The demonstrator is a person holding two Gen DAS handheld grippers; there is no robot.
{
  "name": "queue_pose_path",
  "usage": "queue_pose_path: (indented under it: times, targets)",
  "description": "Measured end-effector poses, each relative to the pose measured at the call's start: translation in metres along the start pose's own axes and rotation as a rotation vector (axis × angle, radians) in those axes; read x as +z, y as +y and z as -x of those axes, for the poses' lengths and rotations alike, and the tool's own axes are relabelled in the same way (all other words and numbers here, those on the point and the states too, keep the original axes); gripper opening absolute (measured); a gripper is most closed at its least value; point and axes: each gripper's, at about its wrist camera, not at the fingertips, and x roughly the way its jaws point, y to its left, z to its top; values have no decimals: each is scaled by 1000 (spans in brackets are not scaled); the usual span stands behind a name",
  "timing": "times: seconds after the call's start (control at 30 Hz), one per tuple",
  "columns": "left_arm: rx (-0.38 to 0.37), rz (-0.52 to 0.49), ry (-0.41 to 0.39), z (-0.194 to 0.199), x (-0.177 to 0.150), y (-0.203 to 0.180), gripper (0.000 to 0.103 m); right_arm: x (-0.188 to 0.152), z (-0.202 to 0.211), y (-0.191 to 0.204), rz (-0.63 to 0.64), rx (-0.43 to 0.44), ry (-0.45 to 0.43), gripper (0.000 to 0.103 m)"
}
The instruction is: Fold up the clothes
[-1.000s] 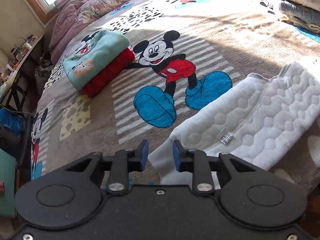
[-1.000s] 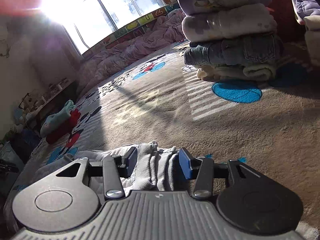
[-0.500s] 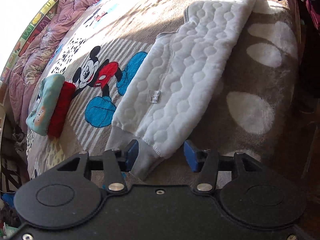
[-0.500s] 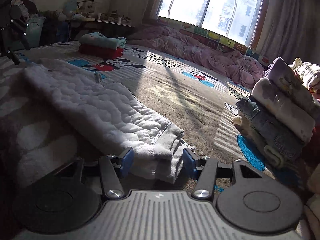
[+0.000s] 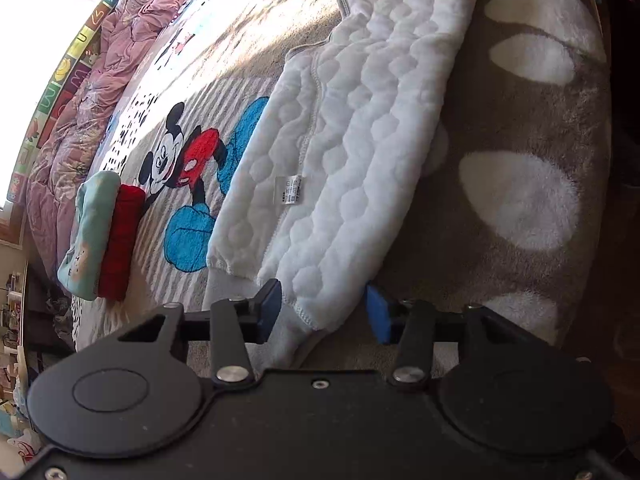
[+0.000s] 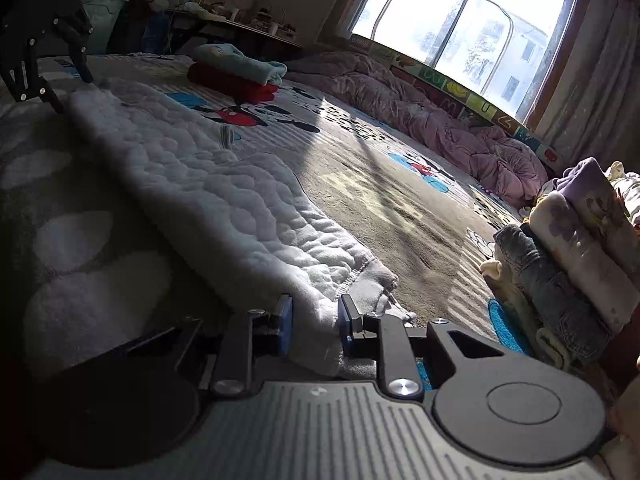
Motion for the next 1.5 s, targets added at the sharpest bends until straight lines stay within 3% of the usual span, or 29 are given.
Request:
queue_pose_path:
  times: [0.1, 0.13, 0.17, 0.2, 0.27, 0.3, 0.37, 0.5, 0.67, 0.93, 1.33, 1.43, 1.5]
  targets:
    - [22, 52, -37, 8, 8, 11, 11, 1, -4, 5, 16, -6, -2, 25]
    - [27, 69, -46, 10, 11, 15, 9, 2, -5, 9, 27, -11, 0, 30]
    - [31, 82, -52, 12, 13, 18, 9, 1, -7, 12, 42, -16, 6, 47]
    - [38, 88, -57, 14, 15, 22, 8, 1, -10, 15, 57, -17, 18, 51]
    - [55, 95, -65, 16, 21, 28, 7, 1, -14, 16, 58, 1, 21, 40]
    - [66, 102, -68, 17, 25, 32, 7, 3, -14, 13, 31, 16, 12, 24]
    - [95, 125, -75, 18, 32, 44, 7, 10, -10, 3, -28, 21, -26, 15]
    - [166, 187, -78, 14, 47, 72, 6, 25, -3, -18, -131, -28, -123, 12]
    - [221, 276, -43, -13, 63, 101, 6, 49, -28, -54, -254, -76, -185, 12]
    - [300, 418, 14, -56, 88, 146, 6, 68, -94, -90, -359, -52, -121, 11]
    - [252, 515, 129, -114, 86, 158, 6, 94, -148, -133, -384, -25, -102, 12]
    - [288, 564, 164, -125, 83, 165, 6, 101, -159, -136, -393, -39, -109, 21]
    - [323, 600, 189, -130, 78, 171, 8, 101, -163, -143, -443, -50, -128, 39]
